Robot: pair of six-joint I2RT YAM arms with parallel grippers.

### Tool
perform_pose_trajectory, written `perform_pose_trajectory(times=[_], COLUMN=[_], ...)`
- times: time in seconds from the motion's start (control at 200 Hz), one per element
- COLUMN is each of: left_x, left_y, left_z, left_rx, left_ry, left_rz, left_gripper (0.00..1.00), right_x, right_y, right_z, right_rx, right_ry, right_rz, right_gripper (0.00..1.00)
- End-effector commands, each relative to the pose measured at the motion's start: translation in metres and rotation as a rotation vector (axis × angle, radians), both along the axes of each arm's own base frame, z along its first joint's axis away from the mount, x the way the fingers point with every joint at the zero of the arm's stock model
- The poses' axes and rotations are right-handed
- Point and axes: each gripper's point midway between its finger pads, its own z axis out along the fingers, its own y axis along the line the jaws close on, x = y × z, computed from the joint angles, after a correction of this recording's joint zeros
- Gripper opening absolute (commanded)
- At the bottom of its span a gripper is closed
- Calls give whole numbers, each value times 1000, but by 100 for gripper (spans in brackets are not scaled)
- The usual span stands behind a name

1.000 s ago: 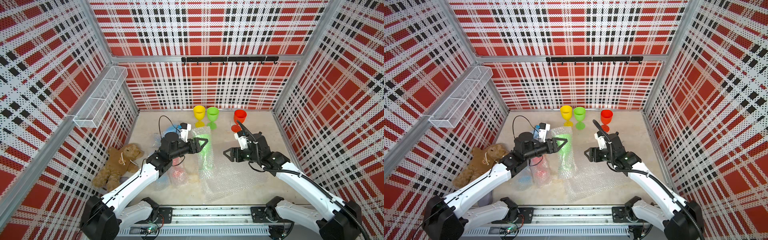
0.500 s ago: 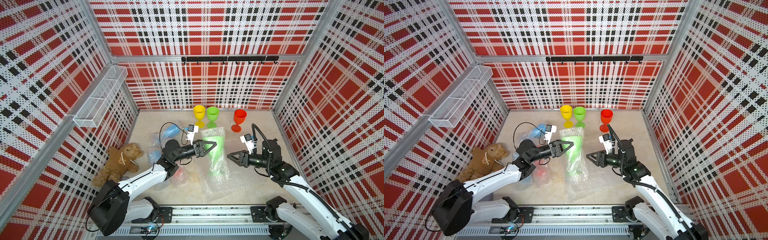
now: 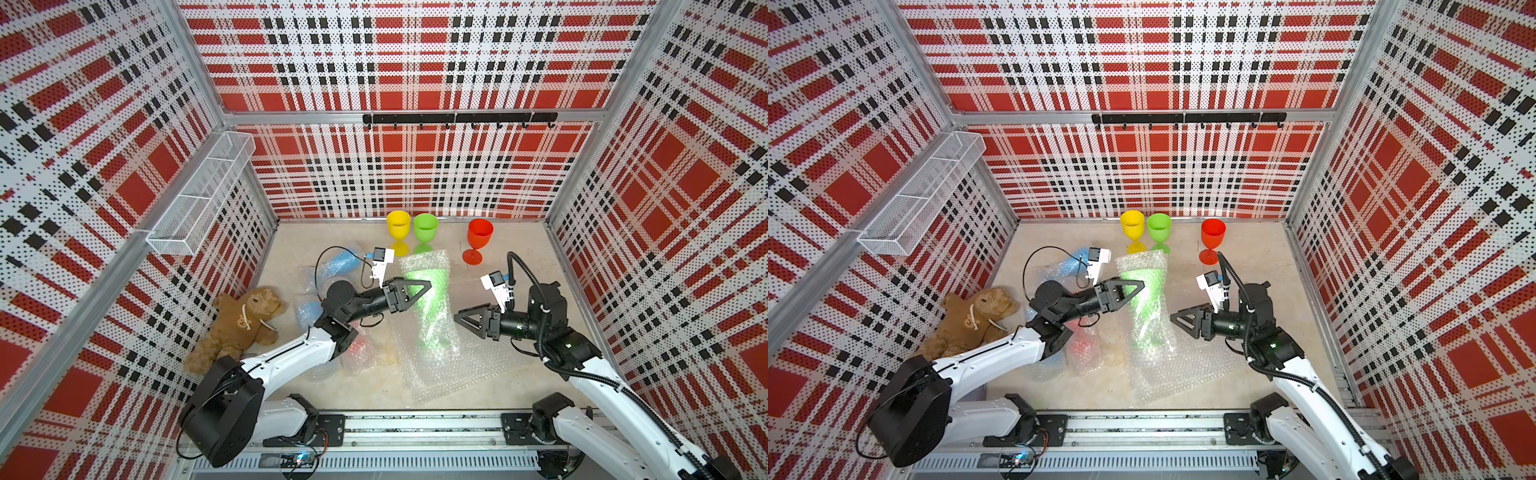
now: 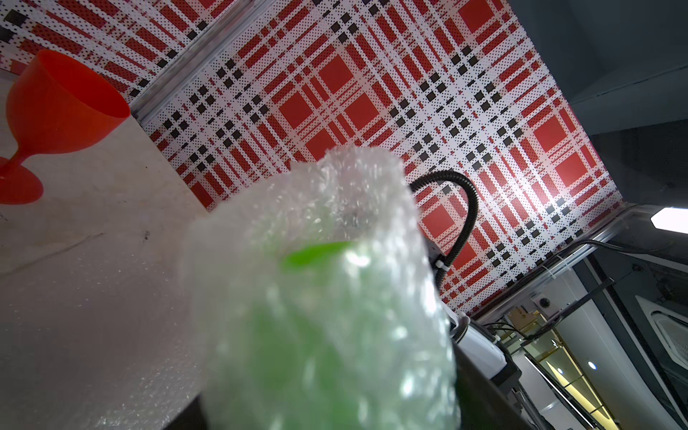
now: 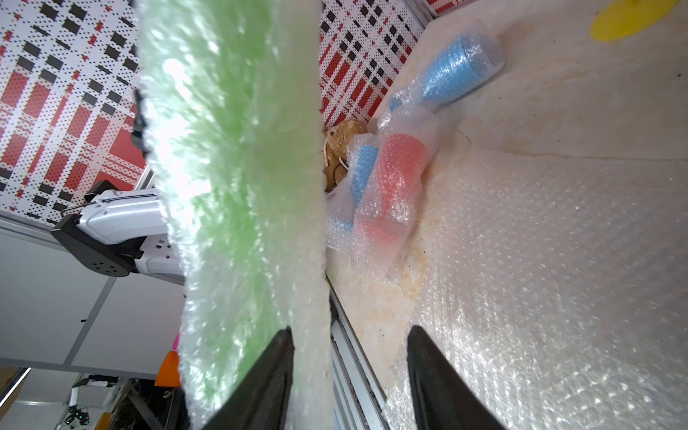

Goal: Unpack wine glasses from bubble wrap
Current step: Place the bubble wrap at the center of the board.

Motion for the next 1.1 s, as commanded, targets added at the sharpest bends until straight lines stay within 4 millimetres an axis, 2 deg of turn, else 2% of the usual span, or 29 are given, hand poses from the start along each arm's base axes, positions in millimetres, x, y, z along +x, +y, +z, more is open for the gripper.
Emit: perform_pose_trajectory(times=[0.0,0.205,0.356,0.561,0.626,0.716,0.732,0.807,0.947,1.072,1.092], left_x=[-2,-3,-6,-7,-6,-5,-4,-3,-2,-1,0], left_y=[1,-2,-6,-10,-10,-11,-10,-13,-18,-22,-22], left_z=[1,1,0,-6,-11,-23,-26,-39,-67,-97,-102], left_rx=[-11,-12,-12,-5,2,19,22,43,88,133,141], left_ry=[-17,-11,-8,4,14,34,38,62,116,200,214], left_rz=[-14,-17,-24,-22,-19,-7,-4,2,2,-16,-18], left_gripper=[55,55,55,54,55,57,58,63,81,100,98], right_x=[-6,-1,4,12,15,16,16,18,22,15,15], right_y=[1,6,18,29,29,29,29,26,7,-13,-16], right_z=[19,15,8,-3,-4,-8,-9,-15,-35,-60,-64], right_rx=[53,43,10,-24,-27,-39,-41,-74,-222,-393,-419], right_ry=[-73,-62,-51,-38,-42,-36,-35,-17,7,99,115], right_rz=[25,36,51,54,45,42,42,17,-76,-114,-119], right_gripper=[55,53,50,40,29,3,0,0,0,0,0])
